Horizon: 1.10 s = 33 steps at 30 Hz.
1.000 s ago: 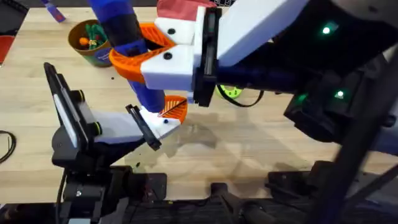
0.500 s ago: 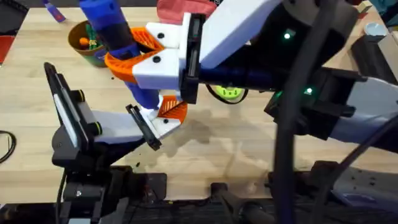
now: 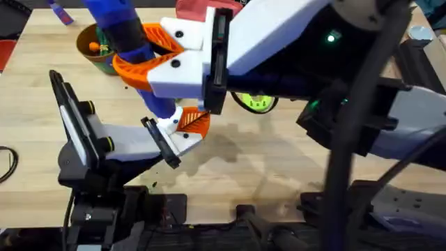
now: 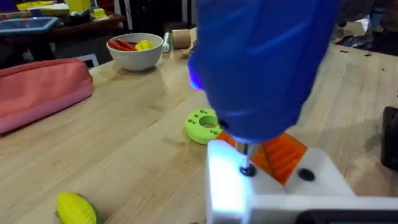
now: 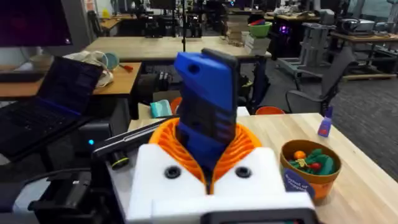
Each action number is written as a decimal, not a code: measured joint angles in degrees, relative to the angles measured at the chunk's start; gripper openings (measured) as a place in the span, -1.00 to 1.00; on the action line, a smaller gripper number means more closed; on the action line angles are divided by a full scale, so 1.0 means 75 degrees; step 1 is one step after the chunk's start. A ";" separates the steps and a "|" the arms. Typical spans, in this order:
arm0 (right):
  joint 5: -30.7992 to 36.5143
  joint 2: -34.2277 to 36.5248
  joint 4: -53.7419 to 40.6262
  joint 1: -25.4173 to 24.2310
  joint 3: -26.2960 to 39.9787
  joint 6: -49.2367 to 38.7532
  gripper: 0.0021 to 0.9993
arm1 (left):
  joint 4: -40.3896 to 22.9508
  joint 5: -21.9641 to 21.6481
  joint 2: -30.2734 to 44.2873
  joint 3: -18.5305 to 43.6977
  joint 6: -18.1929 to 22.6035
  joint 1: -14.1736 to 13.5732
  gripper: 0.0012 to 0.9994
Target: Pick up the gripper from the table and insert it into the empty holder that is missing its gripper. Then pick up a screw, insert it into the mounting hole, and use the screwdriver to tighten it. Finally, clean up the table by picking up the vegetable and placing it into the bucket.
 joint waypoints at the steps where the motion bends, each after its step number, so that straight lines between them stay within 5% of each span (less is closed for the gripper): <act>1: -0.0031 0.0000 -0.0003 -0.0010 0.0000 -0.0003 -0.96 | 0.0000 0.0000 0.0001 0.0000 0.0000 0.0000 -0.99; 33: -0.0250 0.0000 -0.0332 -0.0117 0.0000 -0.0289 -0.96 | 0.0000 0.0000 0.0001 0.0000 0.0000 0.0000 -0.99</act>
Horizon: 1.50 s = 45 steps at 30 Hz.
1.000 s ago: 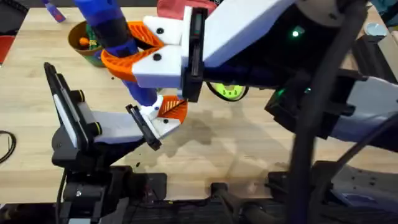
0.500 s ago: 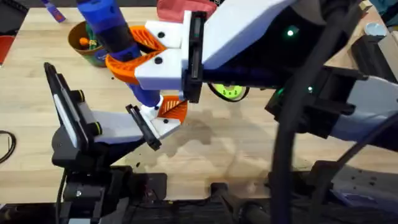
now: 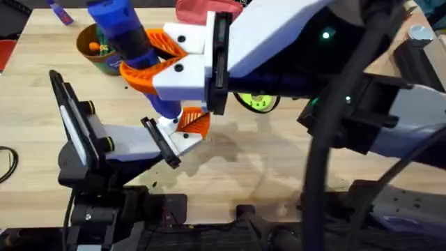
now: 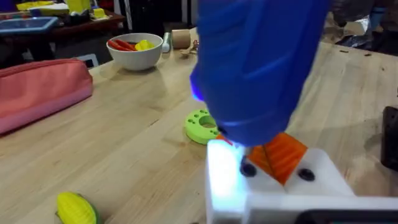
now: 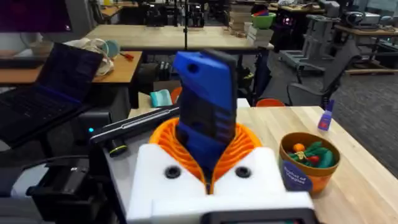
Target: Pick up the gripper from the table and insert it into the empty holder that is missing its gripper. Then pick up a screw, insert it into the mounting hole, and use the screwdriver to tighten it. Finally, clean up the table by picking up the vegetable and placing it into the bucket.
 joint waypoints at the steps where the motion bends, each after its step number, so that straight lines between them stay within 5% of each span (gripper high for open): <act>1: -0.0005 0.0000 0.0000 0.0000 0.0000 0.0000 -0.96 | 0.0000 0.0000 -0.0001 0.0000 0.0001 0.0000 -0.99; 45: -0.0066 0.0000 -0.0137 0.0003 0.0000 0.0056 -0.96 | -0.0003 0.0000 0.0000 0.0000 0.0000 0.0000 -0.99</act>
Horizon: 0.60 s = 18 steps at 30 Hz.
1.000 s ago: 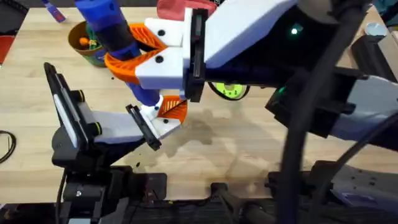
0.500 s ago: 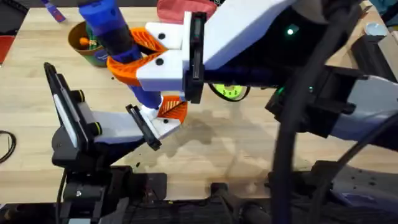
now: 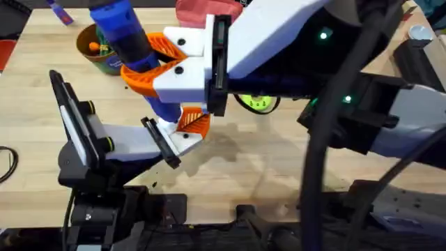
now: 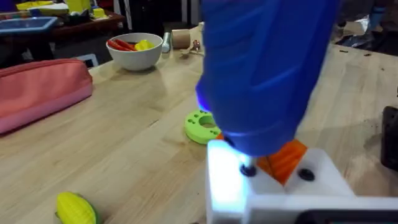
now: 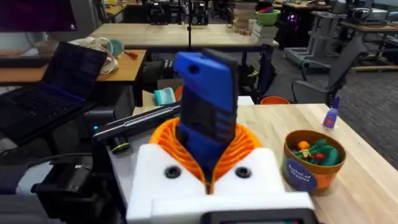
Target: Pick up the gripper from the table and insert it into the empty holder that is missing its gripper. Then pick up a screw, insert it into the mounting hole, and use the screwdriver to tighten it. Finally, clean up the table by picking up the vegetable and placing it into the bucket.
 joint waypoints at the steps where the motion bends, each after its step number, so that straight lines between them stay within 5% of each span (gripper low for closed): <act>1: 0.0000 0.0000 0.0000 0.0000 0.0000 0.0002 -0.96 | 0.0000 0.0003 0.0001 0.0000 0.0000 0.0000 -0.99; 11: 0.0000 0.0000 -0.0088 0.0000 0.0052 -0.0001 -0.96 | 0.0003 0.0002 0.0001 0.0000 0.0000 0.0000 -0.99; 18: 0.0015 0.0000 -0.2895 0.0000 0.1746 -0.0617 -0.96 | 0.0003 0.0023 0.0000 0.0000 0.0002 -0.0023 -0.99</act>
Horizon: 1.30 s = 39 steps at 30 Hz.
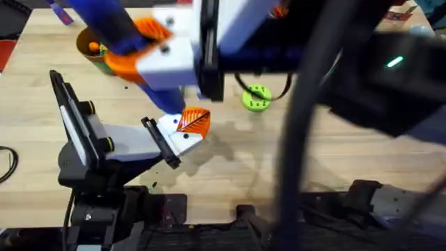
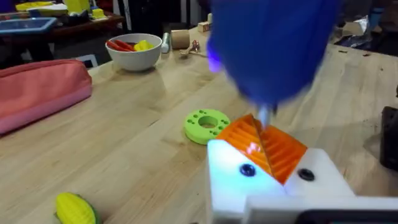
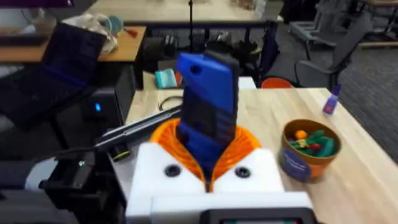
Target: Pick up the gripper from the table and insert it into the empty holder that is missing its gripper. Then pick up a screw, insert it into the mounting hole, and use the screwdriver to tighten it. Finally, clean up the table by picking up the vegetable and placing it into the bucket.
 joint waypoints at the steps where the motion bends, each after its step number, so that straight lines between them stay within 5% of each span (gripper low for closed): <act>1: 0.0003 0.0000 -0.0181 0.0000 0.0262 -0.0099 -0.96 | 0.0000 0.0000 0.0000 0.0000 -0.0002 0.0000 -0.99; 15: 0.0075 -0.0265 -0.0594 0.0000 0.0908 -0.0339 -0.96 | -0.0001 0.0000 0.0002 0.0000 -0.0002 0.0000 -0.99; 27: 0.2866 -0.0260 -0.6218 -0.0370 0.3100 -0.1593 -0.96 | 0.0000 -0.0026 0.0003 0.0000 0.0001 0.0000 -0.99; 39: 0.5231 0.0247 -0.9585 -0.2145 0.3269 -0.4499 -0.96 | 0.0000 -0.0029 0.0001 0.0000 0.0000 0.0000 -0.99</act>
